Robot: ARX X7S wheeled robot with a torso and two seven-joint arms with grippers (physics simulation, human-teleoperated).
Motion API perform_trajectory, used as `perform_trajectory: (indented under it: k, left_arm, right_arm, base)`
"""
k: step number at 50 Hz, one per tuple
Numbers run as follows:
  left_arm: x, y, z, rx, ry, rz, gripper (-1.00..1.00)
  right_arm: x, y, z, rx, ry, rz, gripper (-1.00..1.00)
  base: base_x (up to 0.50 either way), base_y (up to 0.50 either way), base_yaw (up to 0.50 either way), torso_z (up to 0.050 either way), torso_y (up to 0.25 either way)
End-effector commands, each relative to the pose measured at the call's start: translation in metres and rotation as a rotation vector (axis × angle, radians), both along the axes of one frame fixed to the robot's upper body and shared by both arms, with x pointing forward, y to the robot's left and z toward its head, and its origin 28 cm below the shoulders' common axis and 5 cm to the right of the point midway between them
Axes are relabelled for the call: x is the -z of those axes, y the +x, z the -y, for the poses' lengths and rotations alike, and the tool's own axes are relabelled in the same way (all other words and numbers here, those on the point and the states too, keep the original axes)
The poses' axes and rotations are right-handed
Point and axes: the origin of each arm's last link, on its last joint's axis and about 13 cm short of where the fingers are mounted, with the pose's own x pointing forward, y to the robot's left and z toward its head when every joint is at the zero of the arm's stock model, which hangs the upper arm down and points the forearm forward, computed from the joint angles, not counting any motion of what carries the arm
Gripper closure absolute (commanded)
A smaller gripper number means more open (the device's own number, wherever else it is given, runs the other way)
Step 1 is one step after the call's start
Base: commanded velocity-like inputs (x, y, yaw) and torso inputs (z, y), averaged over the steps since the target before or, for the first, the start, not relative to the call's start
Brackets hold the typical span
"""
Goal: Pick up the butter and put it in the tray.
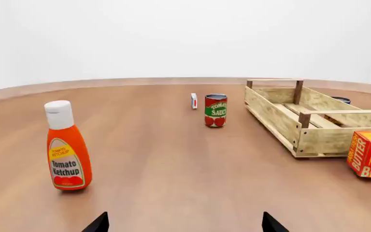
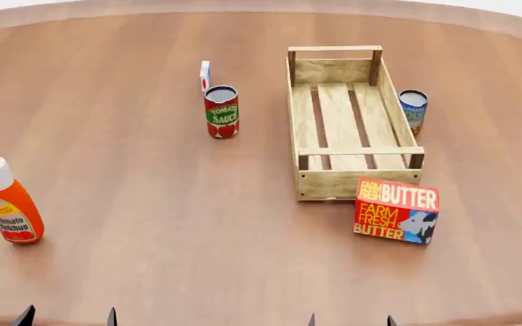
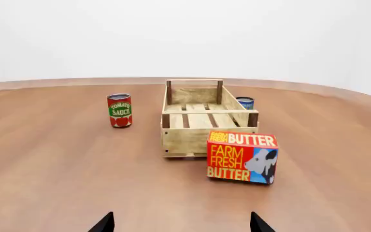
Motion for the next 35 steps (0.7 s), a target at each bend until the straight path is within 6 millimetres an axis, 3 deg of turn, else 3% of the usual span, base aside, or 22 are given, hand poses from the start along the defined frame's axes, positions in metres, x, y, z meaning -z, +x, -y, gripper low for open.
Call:
perform_trajectory:
  k: [1, 10, 11, 12, 18, 30, 35]
  left_arm:
    - [0.001, 0.000, 0.000, 0.009, 0.004, -0.015, -1.00]
    - [0.000, -0.001, 0.000, 0.013, -0.003, -0.022, -1.00]
    - [-0.013, 0.037, 0.007, -0.005, -0.002, 0.150, -1.00]
    - [0.000, 0.000, 0.000, 0.014, 0.010, 0.000, -1.00]
    - [0.012, -0.001, 0.000, 0.010, 0.037, -0.030, -1.00]
    - [0.012, 0.000, 0.000, -0.003, 0.045, -0.035, -1.00]
    - [0.013, 0.001, 0.001, -0.002, 0.048, -0.037, -1.00]
  right_arm:
    - [-0.001, 0.000, -0.001, -0.010, -0.002, 0.005, -1.00]
    - [-0.001, -0.001, -0.001, -0.014, -0.007, 0.008, -1.00]
    - [0.000, 0.000, 0.000, 0.000, 0.000, 0.000, -1.00]
    - [-0.001, -0.001, -0.001, -0.015, -0.006, 0.008, -1.00]
    - [0.015, -0.005, 0.001, 0.003, 0.006, 0.010, -1.00]
    - [0.013, -0.004, -0.002, -0.029, 0.007, 0.003, -1.00]
    - [0.012, -0.005, -0.002, -0.032, 0.014, 0.000, -1.00]
  base:
    - [0.00, 0.00, 0.00, 0.000, 0.000]
    - [0.00, 0.00, 0.00, 0.000, 0.000]
    - [0.00, 0.00, 0.00, 0.000, 0.000]
    - [0.00, 0.00, 0.00, 0.000, 0.000]
    - [0.00, 0.00, 0.00, 0.000, 0.000]
    - [0.00, 0.00, 0.00, 0.000, 0.000]
    - [0.00, -0.50, 0.00, 0.000, 0.000]
